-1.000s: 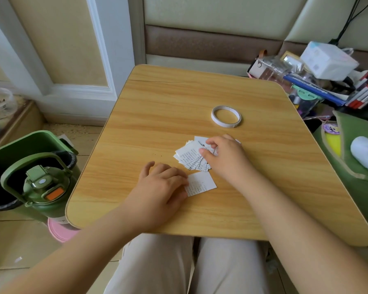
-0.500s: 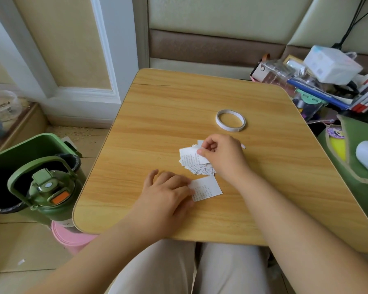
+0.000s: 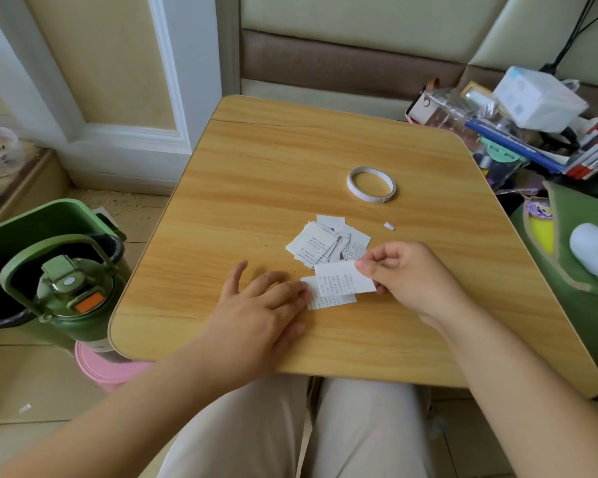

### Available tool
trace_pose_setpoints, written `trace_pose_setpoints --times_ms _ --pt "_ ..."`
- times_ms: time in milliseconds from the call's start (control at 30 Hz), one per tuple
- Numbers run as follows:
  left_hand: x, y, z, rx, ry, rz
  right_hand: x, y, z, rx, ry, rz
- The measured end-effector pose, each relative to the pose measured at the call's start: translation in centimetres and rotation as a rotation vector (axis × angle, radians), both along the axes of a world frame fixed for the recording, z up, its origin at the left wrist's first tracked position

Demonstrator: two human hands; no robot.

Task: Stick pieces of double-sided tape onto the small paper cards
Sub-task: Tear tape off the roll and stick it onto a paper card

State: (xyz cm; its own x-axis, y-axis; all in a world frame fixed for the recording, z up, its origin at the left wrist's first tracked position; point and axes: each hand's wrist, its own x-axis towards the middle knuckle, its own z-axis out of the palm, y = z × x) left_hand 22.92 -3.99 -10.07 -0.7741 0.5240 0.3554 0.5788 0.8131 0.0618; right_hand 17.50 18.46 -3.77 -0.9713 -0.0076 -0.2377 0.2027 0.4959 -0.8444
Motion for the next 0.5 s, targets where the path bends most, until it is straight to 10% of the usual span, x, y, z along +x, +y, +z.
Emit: trace_pose_setpoints --times_ms 500 --pt "0.3 -0.3 0.0 0.032 -0.033 -0.002 0.4 -1.2 -0.9 0.054 0.031 0.027"
